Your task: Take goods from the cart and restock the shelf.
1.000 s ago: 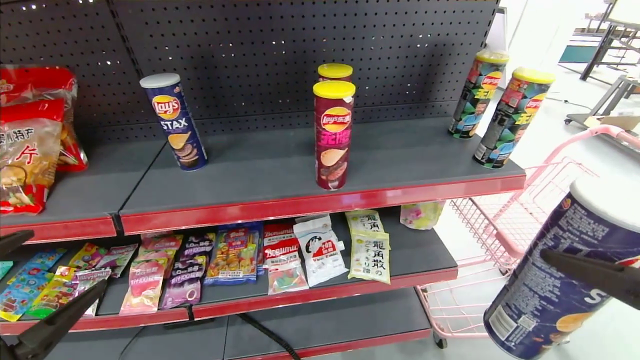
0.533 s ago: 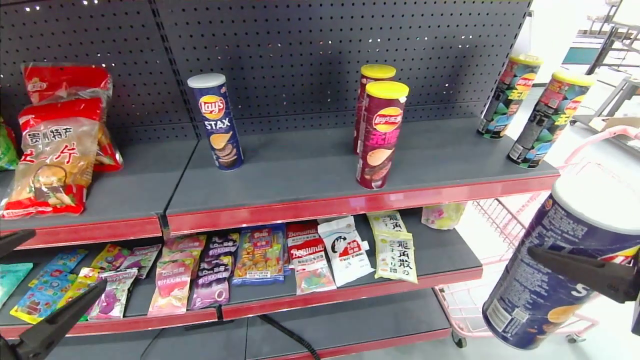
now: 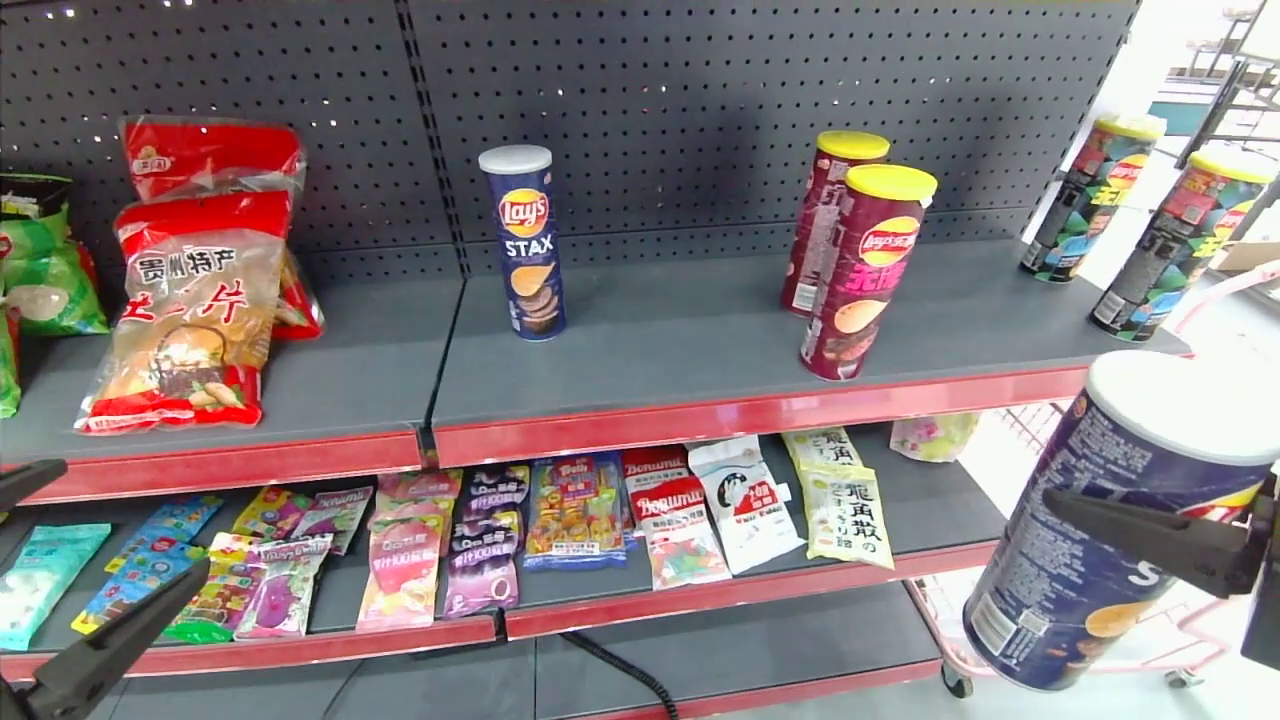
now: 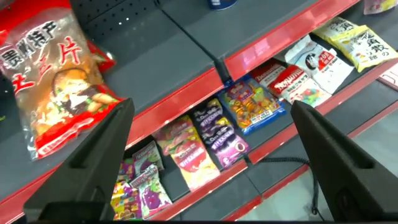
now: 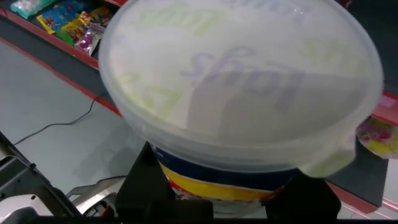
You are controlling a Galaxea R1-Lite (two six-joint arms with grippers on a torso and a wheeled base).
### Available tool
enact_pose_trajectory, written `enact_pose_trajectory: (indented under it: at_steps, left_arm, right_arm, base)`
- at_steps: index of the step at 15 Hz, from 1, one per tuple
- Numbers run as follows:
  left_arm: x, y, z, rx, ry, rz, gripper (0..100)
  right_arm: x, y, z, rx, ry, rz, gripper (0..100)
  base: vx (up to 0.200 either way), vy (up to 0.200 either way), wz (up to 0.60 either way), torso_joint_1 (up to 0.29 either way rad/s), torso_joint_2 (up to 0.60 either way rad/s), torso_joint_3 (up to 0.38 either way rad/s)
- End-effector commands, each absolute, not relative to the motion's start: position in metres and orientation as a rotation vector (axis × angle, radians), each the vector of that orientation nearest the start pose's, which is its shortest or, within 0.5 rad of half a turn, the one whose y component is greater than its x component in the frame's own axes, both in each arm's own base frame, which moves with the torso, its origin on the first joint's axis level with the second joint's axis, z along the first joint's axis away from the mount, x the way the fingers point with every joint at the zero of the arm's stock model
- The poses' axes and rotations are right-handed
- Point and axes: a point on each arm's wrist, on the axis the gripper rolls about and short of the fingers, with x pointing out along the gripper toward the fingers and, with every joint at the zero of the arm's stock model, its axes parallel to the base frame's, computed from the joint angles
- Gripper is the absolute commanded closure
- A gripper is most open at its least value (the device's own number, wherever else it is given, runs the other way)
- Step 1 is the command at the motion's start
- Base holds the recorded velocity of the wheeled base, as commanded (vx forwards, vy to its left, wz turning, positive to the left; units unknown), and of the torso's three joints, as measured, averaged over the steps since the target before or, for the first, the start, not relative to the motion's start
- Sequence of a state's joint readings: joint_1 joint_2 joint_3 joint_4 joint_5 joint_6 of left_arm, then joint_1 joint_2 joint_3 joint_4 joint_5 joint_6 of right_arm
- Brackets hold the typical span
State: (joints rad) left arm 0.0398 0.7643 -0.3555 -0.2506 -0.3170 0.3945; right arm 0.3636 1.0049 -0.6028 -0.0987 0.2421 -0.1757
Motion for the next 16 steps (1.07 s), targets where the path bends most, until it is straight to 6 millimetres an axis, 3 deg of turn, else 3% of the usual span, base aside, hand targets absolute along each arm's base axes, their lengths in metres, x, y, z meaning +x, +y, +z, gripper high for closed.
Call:
enact_pose_trajectory:
  at_steps: [1,3,6,16]
  left_arm:
    - [0.0744,-0.0041,0.1925,0.363,0.096,-0.303,0]
    - [0.0744,-0.0041,0.1935,0.366,0.092,-0.303,0]
    - [0.0744,-0.0041,0.1935,0.366,0.092,-0.303,0]
    - [0.069,-0.004,0.1929,0.37,0.078,-0.287,0]
  right_arm:
    - [0.1182,0.05,0.2225,-0.189,0.264,0.618,100]
    - [0.1198,0.0498,0.2207,-0.192,0.276,0.591,100]
    - [0.1198,0.0498,0.2207,-0.192,0.276,0.591,100]
    - [0.1138,0.0491,0.2239,-0.191,0.22,0.603,100]
  base:
    - [0.0,0.0,0.0,0.0,0.0,0.0]
    - [0.0,0.0,0.0,0.0,0.0,0.0]
    - [0.0,0.0,0.6,-0.005,0.0,0.004]
    - [0.0,0.0,0.0,0.0,0.0,0.0]
